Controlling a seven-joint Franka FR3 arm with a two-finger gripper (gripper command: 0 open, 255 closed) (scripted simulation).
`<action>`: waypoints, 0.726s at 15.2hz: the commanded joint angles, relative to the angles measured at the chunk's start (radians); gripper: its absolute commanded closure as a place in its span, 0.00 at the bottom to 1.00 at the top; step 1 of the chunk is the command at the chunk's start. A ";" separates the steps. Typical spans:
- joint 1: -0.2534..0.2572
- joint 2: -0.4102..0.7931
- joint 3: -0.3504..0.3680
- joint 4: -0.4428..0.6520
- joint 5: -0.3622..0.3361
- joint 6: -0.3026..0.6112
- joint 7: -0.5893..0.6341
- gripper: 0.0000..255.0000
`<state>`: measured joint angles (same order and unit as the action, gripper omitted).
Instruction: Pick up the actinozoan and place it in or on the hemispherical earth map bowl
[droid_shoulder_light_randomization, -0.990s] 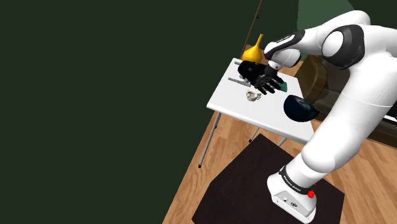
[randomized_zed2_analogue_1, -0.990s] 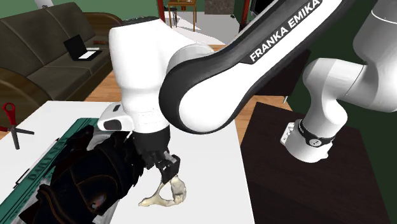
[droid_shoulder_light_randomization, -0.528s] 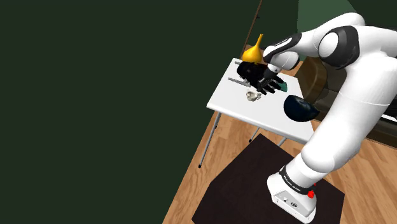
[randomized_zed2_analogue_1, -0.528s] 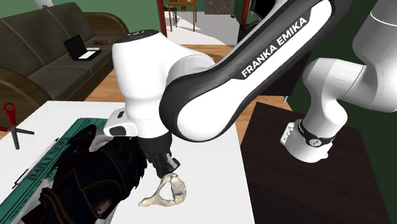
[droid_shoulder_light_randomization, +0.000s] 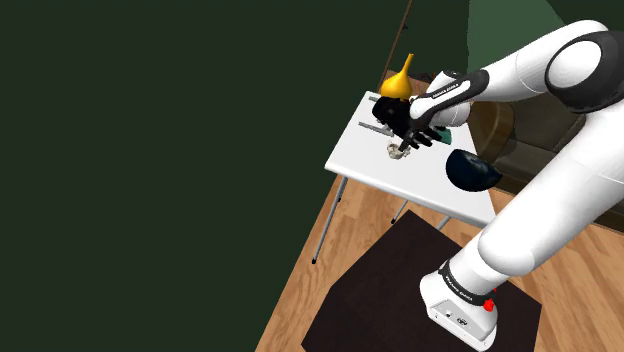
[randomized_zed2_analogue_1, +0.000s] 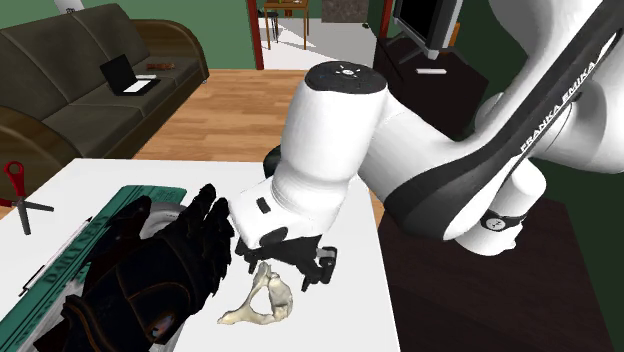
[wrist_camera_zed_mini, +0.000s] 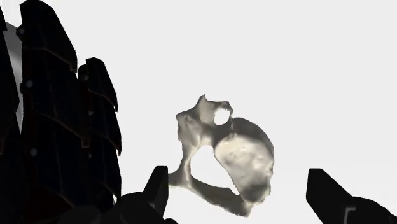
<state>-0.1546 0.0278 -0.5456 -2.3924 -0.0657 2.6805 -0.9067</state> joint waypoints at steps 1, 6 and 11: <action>0.009 -0.068 0.002 -0.107 -0.197 0.127 -0.004 0.00; 0.007 0.023 0.008 -0.093 -0.099 0.197 -0.073 0.00; -0.004 0.070 0.023 -0.083 -0.038 0.230 -0.117 0.00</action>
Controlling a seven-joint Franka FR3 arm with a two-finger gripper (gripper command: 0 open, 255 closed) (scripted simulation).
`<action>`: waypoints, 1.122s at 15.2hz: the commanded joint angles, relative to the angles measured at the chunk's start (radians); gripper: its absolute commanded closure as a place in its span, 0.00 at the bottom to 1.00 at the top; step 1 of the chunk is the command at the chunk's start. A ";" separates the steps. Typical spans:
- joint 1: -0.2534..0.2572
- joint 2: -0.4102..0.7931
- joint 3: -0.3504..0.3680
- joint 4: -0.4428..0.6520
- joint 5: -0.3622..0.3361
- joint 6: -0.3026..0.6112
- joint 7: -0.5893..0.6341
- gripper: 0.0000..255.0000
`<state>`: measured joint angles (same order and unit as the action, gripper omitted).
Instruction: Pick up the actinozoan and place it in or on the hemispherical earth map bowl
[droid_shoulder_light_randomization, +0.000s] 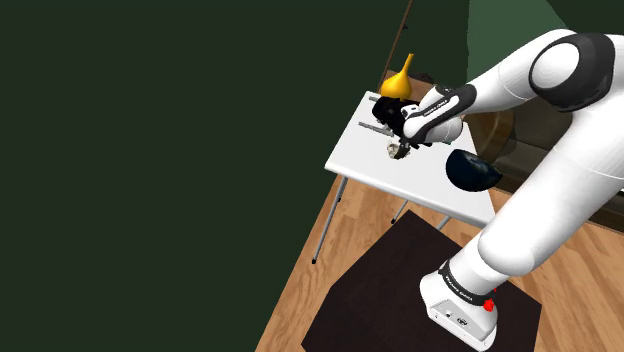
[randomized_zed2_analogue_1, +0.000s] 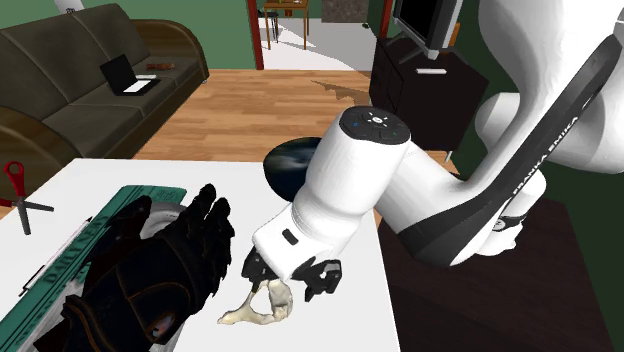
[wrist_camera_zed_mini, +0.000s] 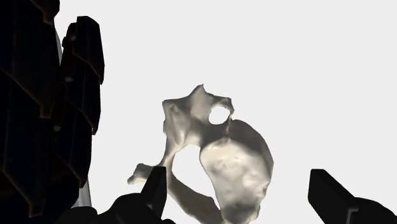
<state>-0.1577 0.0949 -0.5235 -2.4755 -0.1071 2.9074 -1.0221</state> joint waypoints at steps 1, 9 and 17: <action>-0.001 0.002 0.001 0.000 0.003 0.003 -0.002 0.00; -0.001 0.002 0.001 0.000 0.003 0.003 -0.002 1.00; 0.007 -0.026 -0.010 0.004 -0.028 -0.027 0.019 1.00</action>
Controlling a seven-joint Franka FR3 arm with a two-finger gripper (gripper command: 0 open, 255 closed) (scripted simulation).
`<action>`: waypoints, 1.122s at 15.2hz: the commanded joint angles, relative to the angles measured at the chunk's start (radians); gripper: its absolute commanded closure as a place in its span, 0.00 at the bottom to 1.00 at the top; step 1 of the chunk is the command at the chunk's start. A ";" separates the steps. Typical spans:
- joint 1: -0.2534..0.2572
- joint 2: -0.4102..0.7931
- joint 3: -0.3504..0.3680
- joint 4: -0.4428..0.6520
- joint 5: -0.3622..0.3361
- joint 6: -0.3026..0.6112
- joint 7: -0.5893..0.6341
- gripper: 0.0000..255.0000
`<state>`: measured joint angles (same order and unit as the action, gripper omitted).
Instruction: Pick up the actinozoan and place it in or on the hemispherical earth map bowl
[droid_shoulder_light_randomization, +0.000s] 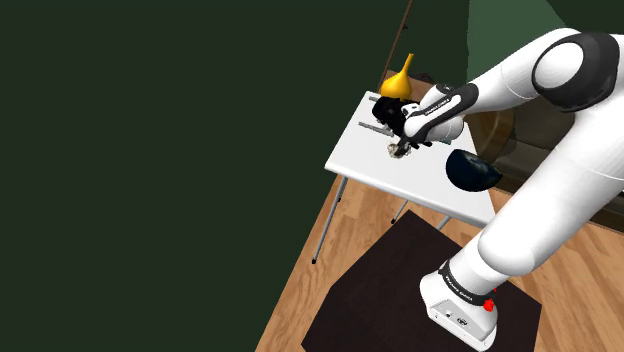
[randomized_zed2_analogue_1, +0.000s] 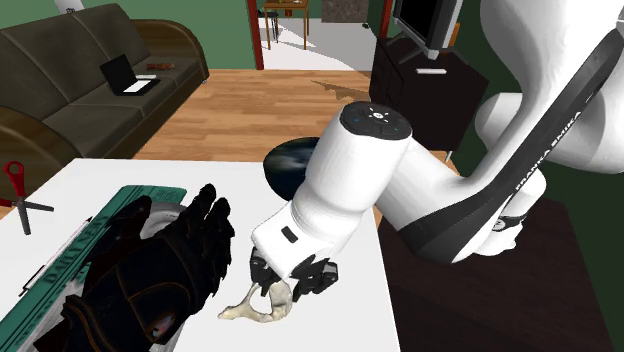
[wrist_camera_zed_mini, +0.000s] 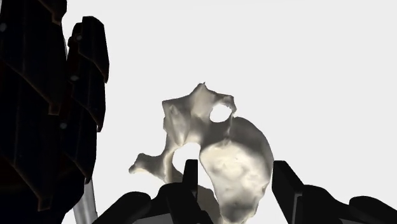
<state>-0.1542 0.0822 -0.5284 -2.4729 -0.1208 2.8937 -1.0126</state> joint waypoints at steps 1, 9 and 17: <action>0.006 -0.027 -0.009 0.004 -0.029 -0.028 0.019 1.00; 0.008 -0.129 -0.013 0.031 -0.112 -0.149 0.070 1.00; 0.004 -0.215 0.000 0.073 -0.151 -0.270 0.090 1.00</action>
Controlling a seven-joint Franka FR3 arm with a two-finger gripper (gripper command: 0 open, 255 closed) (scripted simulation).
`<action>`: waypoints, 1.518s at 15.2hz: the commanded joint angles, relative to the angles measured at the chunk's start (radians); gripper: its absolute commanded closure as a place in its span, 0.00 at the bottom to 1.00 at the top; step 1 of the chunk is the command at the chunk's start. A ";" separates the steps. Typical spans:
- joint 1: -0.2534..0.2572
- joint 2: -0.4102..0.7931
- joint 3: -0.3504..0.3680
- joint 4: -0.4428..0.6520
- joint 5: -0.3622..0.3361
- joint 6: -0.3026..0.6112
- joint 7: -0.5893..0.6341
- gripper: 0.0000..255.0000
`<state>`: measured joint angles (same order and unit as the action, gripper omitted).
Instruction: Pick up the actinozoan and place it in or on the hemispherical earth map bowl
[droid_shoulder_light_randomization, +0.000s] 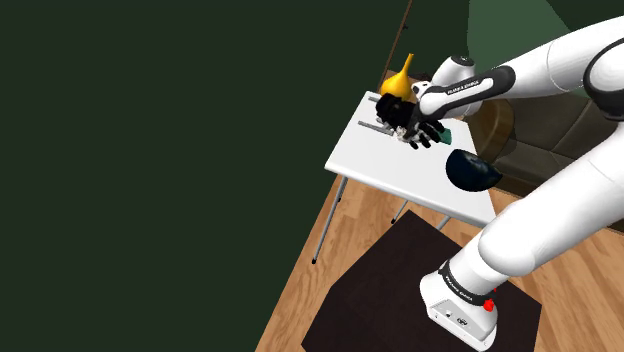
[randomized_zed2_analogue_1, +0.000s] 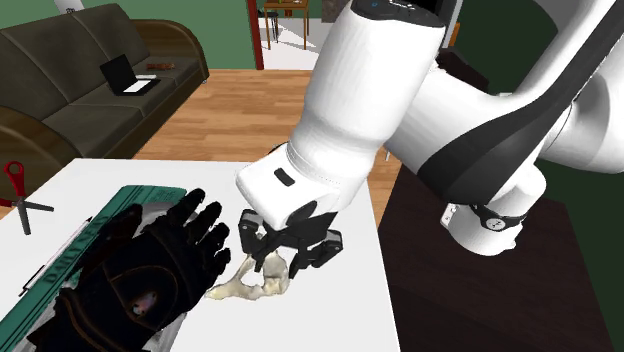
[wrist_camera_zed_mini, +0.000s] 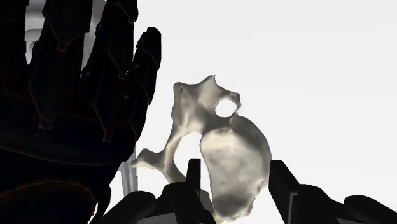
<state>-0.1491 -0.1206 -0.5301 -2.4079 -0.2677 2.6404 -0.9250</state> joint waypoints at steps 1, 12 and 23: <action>-0.001 -0.022 0.004 0.014 -0.007 -0.032 0.003 1.00; -0.002 -0.107 0.028 0.094 -0.022 -0.193 0.005 1.00; -0.037 -0.241 0.028 0.084 -0.063 -0.304 -0.026 1.00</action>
<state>-0.1752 -0.3345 -0.4977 -2.3053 -0.3193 2.3411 -0.9427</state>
